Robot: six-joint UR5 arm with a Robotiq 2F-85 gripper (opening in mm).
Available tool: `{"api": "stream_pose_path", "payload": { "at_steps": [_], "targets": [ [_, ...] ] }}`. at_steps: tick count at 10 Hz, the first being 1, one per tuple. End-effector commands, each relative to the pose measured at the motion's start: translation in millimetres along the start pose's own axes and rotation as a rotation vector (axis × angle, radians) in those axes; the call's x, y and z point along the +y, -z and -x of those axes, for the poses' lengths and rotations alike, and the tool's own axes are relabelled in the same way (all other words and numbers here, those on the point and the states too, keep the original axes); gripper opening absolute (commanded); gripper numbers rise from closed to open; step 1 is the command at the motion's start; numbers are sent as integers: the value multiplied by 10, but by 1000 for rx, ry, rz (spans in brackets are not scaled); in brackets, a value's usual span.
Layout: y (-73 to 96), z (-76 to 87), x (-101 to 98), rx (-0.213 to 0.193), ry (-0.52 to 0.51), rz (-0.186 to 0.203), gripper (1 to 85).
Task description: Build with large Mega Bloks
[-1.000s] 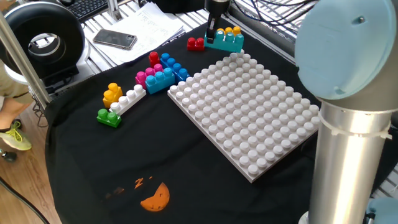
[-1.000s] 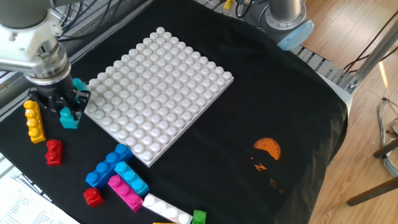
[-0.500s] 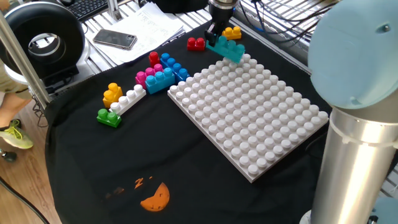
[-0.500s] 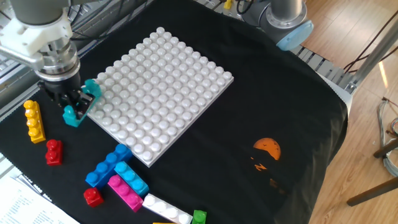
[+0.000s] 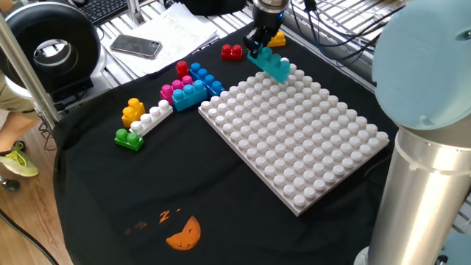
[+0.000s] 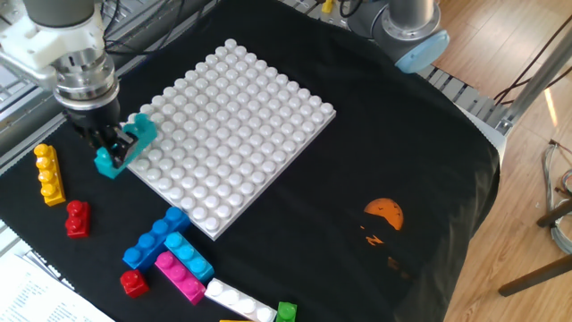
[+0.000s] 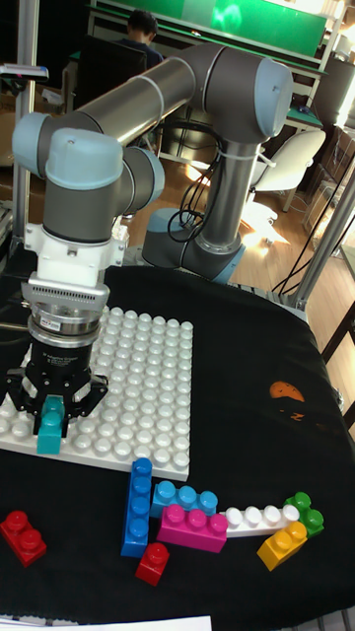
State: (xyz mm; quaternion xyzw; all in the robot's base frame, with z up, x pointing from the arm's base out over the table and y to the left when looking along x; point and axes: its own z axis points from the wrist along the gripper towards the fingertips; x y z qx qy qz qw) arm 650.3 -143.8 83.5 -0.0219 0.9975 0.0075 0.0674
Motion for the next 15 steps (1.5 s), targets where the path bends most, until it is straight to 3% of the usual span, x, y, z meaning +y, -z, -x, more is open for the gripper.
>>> {"api": "stream_pose_path", "payload": {
  "at_steps": [1, 2, 3, 5, 6, 9, 12, 15],
  "targets": [
    [23, -207, -45, 69, -75, -9, 113],
    [21, -226, -149, 76, -57, -51, 83],
    [19, -241, -160, 82, -57, -56, 70],
    [2, -248, -161, 86, -63, -54, 63],
    [-31, -199, -105, 70, -98, -30, 60],
    [-105, -259, -56, 84, -119, -1, 57],
    [-201, -278, -67, 65, -113, -13, 57],
    [-214, -342, -146, 75, -74, -38, 53]
  ]
}}
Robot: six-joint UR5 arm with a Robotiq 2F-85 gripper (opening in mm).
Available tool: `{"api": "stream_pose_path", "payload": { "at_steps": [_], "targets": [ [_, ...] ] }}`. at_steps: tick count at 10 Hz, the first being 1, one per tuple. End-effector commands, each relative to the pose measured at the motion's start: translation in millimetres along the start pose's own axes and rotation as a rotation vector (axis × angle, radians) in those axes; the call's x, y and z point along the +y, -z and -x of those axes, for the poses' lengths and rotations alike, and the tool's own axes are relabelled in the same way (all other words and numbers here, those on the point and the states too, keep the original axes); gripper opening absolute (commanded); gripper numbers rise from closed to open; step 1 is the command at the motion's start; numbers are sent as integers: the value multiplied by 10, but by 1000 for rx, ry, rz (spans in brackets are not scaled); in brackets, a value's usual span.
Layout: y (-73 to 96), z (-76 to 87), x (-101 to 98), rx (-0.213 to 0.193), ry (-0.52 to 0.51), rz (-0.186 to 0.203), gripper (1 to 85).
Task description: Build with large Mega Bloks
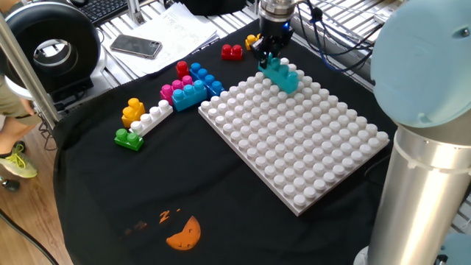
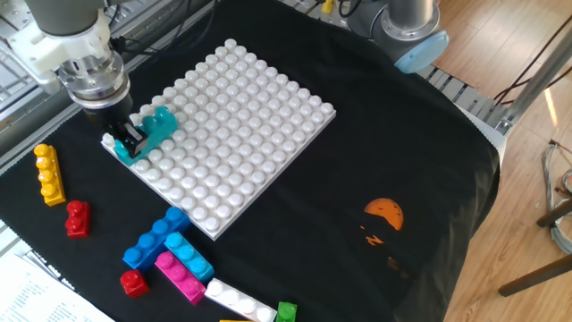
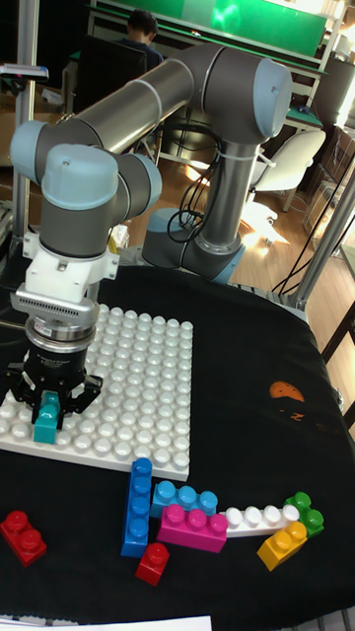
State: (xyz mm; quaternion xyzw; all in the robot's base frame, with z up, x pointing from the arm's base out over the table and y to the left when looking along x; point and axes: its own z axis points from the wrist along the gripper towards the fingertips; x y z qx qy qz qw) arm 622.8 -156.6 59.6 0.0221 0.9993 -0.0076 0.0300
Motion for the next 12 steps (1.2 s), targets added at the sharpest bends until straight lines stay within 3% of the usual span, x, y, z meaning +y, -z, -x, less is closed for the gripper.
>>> {"api": "stream_pose_path", "payload": {
  "at_steps": [1, 7, 12],
  "targets": [
    [-17, -35, -43, 1, 17, -9, 50],
    [-117, -1, 19, -22, 32, -35, 30],
    [-172, 33, 59, -43, 31, -15, 20]
  ]
}}
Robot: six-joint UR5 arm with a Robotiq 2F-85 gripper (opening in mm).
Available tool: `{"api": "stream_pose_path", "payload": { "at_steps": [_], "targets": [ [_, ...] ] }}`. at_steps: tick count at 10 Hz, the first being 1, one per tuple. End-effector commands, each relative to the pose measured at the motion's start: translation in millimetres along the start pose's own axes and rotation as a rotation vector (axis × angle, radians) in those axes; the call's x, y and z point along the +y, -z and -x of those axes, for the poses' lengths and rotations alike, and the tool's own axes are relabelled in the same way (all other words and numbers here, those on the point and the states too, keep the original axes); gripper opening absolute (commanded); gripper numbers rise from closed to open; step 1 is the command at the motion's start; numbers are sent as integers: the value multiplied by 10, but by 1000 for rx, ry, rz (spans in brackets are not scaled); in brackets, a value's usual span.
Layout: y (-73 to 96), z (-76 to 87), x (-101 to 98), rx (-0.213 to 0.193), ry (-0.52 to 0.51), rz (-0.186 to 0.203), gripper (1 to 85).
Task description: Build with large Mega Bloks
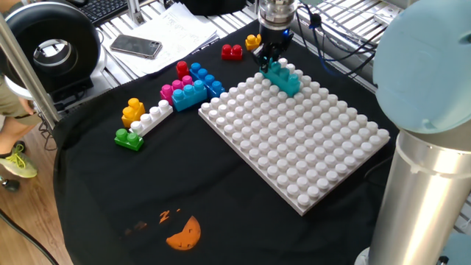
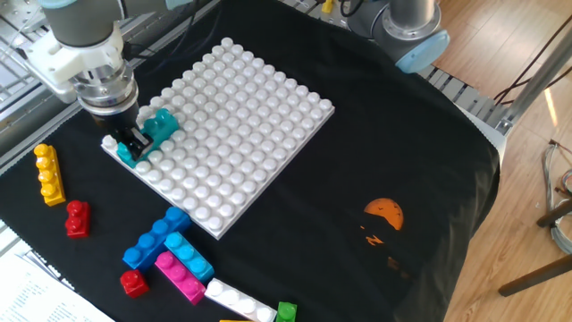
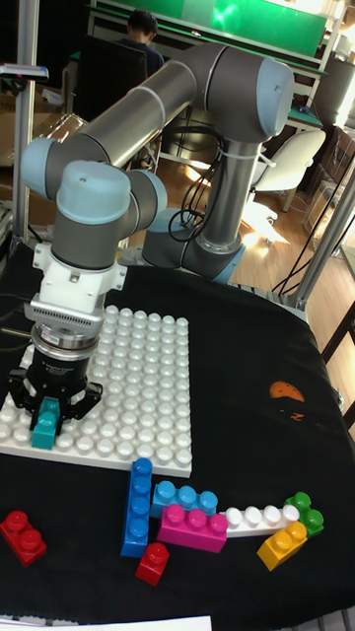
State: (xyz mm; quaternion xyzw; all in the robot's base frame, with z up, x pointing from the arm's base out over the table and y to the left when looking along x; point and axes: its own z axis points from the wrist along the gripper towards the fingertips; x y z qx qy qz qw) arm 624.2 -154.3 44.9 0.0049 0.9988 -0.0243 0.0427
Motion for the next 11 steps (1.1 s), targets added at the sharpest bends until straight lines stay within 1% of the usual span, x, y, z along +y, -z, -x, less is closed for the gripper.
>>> {"api": "stream_pose_path", "payload": {
  "at_steps": [1, 3, 4, 5, 6, 7, 8, 10, 11],
  "targets": [
    [-29, 34, 36, -22, 1, 20, 20],
    [-45, 49, 59, -34, 10, 38, 17],
    [-56, 54, 88, -38, 14, 59, 20],
    [-56, 67, 81, -43, 21, 64, 33],
    [-51, 68, 109, -43, 21, 79, 50],
    [-46, 75, 116, -47, 41, 84, 93],
    [-33, 103, 128, -59, 70, 96, 297],
    [-8, 151, 106, -80, 131, 112, 543],
    [-2, 155, 115, -75, 152, 123, 570]
  ]
}}
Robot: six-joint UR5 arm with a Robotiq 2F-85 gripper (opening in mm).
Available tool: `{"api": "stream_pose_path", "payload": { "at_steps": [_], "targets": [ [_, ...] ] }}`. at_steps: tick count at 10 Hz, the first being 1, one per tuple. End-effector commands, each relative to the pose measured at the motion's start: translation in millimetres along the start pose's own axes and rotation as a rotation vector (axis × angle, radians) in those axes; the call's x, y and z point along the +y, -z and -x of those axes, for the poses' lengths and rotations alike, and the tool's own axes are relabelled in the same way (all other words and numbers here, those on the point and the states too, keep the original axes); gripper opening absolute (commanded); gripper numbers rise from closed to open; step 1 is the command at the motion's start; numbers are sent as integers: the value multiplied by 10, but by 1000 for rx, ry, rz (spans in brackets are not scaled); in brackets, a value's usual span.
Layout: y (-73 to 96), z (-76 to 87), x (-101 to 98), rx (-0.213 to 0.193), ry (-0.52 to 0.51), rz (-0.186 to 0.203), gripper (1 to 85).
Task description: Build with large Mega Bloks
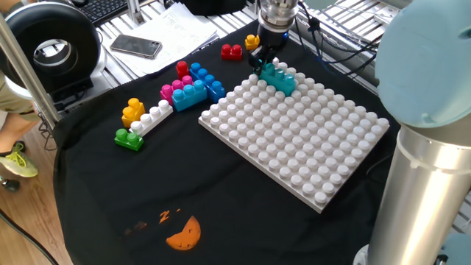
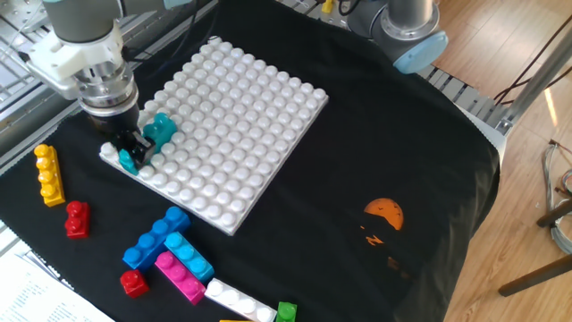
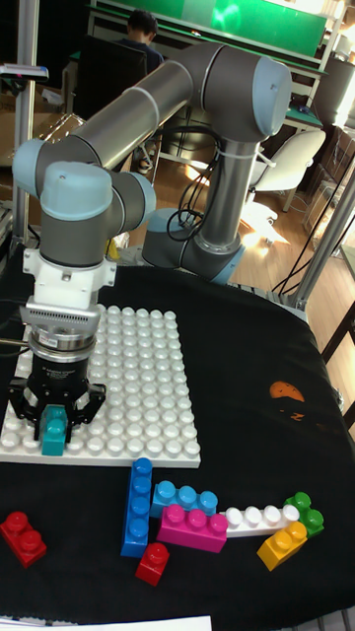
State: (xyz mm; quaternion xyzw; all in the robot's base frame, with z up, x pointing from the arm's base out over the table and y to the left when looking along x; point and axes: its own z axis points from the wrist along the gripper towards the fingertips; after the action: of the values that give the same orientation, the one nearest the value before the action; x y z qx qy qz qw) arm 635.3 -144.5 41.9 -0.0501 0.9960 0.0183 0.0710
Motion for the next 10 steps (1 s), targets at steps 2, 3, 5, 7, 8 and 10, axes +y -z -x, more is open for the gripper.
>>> {"api": "stream_pose_path", "payload": {
  "at_steps": [2, 3, 5, 7, 8, 10],
  "targets": [
    [50, 46, -6, -7, 68, 25, 597],
    [89, 43, 4, 3, 68, 28, 597],
    [233, 156, -5, 23, 86, 18, 510],
    [281, 407, -91, -12, 210, -22, 483],
    [235, 531, -131, -31, 315, -42, 497],
    [113, 677, -82, -60, 450, -19, 570]
  ]
}}
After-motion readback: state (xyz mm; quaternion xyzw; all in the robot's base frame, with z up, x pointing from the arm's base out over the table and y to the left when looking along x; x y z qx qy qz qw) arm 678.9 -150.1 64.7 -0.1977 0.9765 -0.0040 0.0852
